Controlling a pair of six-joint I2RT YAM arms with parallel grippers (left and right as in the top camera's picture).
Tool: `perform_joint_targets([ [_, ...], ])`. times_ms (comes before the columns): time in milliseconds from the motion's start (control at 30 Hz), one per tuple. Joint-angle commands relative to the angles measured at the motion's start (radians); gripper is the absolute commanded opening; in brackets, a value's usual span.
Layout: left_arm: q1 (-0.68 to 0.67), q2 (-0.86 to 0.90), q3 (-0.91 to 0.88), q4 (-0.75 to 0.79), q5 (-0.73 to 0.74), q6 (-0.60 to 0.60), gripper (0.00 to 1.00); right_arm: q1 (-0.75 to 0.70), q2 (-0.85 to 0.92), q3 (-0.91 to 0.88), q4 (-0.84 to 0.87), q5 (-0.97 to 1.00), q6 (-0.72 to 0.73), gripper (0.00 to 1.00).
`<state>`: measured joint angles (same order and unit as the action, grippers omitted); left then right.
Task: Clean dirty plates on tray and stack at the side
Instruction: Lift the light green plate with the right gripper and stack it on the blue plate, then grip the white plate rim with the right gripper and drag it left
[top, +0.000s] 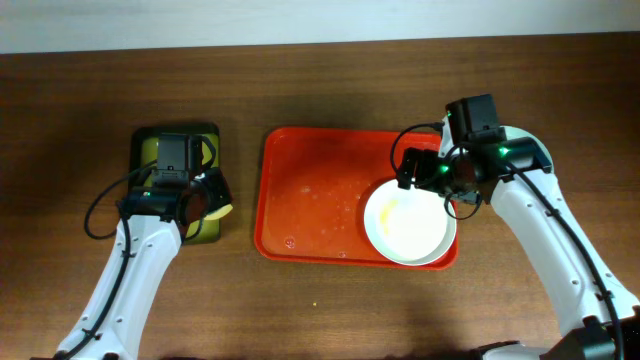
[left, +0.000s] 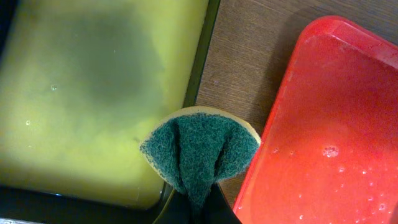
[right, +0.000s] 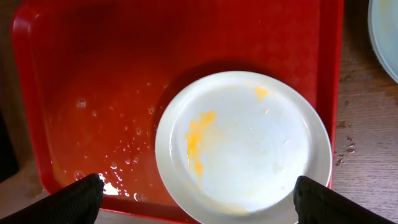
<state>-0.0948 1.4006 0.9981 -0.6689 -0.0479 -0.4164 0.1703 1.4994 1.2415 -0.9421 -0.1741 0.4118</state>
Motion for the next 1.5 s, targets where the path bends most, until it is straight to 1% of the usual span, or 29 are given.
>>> perform_joint_targets([
  [0, 0.004, -0.013, -0.002, 0.006, 0.007, -0.009, 0.0, 0.072, -0.001, 0.0, -0.01, -0.036, 0.027, 0.99],
  [100, 0.004, -0.013, -0.002, 0.006, 0.008, -0.009, 0.0, 0.146, 0.018, 0.0, -0.004, -0.032, 0.023, 0.99],
  [133, 0.004, -0.013, -0.002, 0.006, 0.008, -0.009, 0.0, 0.16, 0.019, 0.0, -0.008, -0.027, 0.023, 0.97],
  [167, 0.004, -0.013, -0.002, 0.006, 0.008, -0.009, 0.0, 0.163, 0.019, 0.0, 0.0, 0.006, 0.024, 0.68],
  [200, 0.004, -0.013, -0.002, 0.006, 0.008, -0.009, 0.0, 0.163, 0.024, 0.0, -0.001, 0.006, 0.037, 0.59],
  [267, 0.004, -0.013, -0.002, 0.009, 0.008, -0.009, 0.0, 0.163, 0.044, -0.004, -0.024, 0.04, 0.149, 0.6],
  [300, 0.004, -0.013, -0.002, 0.009, 0.008, -0.009, 0.0, 0.163, 0.062, -0.011, -0.063, 0.137, 0.254, 0.6],
  [333, 0.004, -0.013, -0.002, 0.009, 0.008, -0.009, 0.0, 0.163, 0.077, -0.018, -0.089, 0.204, 0.286, 0.63],
  [367, 0.004, -0.013, -0.002, 0.008, 0.008, -0.009, 0.0, 0.163, 0.09, -0.025, -0.102, 0.234, 0.285, 0.67],
  [500, 0.004, -0.013, -0.002, 0.009, 0.008, -0.009, 0.0, 0.153, 0.161, -0.058, -0.129, 0.309, 0.285, 0.69],
  [633, 0.004, -0.013, -0.002, 0.009, 0.008, -0.009, 0.0, 0.032, 0.172, -0.062, -0.181, 0.301, 0.285, 0.69],
  [700, 0.004, -0.013, -0.002, 0.009, 0.008, -0.009, 0.0, -0.025, 0.174, -0.091, -0.171, 0.253, 0.242, 0.68],
  [800, 0.004, -0.013, -0.002, 0.009, 0.008, -0.009, 0.0, -0.043, 0.174, -0.167, -0.108, 0.253, 0.229, 0.68],
  [833, 0.004, -0.013, -0.002, 0.009, 0.008, -0.009, 0.0, -0.051, 0.174, -0.185, -0.093, 0.253, 0.229, 0.67],
  [867, 0.004, -0.013, -0.002, 0.009, 0.008, -0.009, 0.0, -0.063, 0.174, -0.196, -0.083, 0.226, 0.228, 0.58],
  [900, 0.004, -0.013, -0.002, 0.01, 0.008, -0.009, 0.0, -0.065, 0.174, -0.203, -0.065, 0.19, 0.224, 0.54],
  [1000, 0.004, -0.013, -0.002, 0.009, 0.008, -0.009, 0.0, -0.065, 0.174, -0.241, -0.039, 0.166, 0.225, 0.53],
  [1067, 0.004, -0.013, -0.002, 0.009, 0.008, -0.009, 0.0, -0.065, 0.174, -0.277, 0.003, 0.154, 0.225, 0.51],
  [1200, 0.004, -0.013, -0.002, 0.009, 0.008, -0.009, 0.0, -0.065, 0.175, -0.288, 0.014, 0.151, 0.224, 0.48],
  [1267, 0.004, -0.013, -0.002, 0.009, 0.008, -0.009, 0.0, -0.065, 0.177, -0.288, 0.019, 0.15, 0.222, 0.44],
  [1333, 0.004, -0.013, -0.002, 0.009, 0.008, -0.009, 0.0, -0.063, 0.19, -0.288, 0.068, 0.053, 0.142, 0.42],
  [1367, 0.004, -0.013, -0.002, 0.009, 0.008, -0.009, 0.0, -0.045, 0.198, -0.288, 0.104, 0.011, 0.136, 0.42],
  [1433, 0.004, -0.013, -0.002, 0.009, 0.008, -0.009, 0.0, 0.002, 0.198, -0.288, 0.15, -0.005, 0.093, 0.43],
  [1467, 0.004, -0.013, -0.002, 0.009, 0.008, -0.009, 0.0, 0.022, 0.198, -0.288, 0.154, 0.024, 0.101, 0.42],
])
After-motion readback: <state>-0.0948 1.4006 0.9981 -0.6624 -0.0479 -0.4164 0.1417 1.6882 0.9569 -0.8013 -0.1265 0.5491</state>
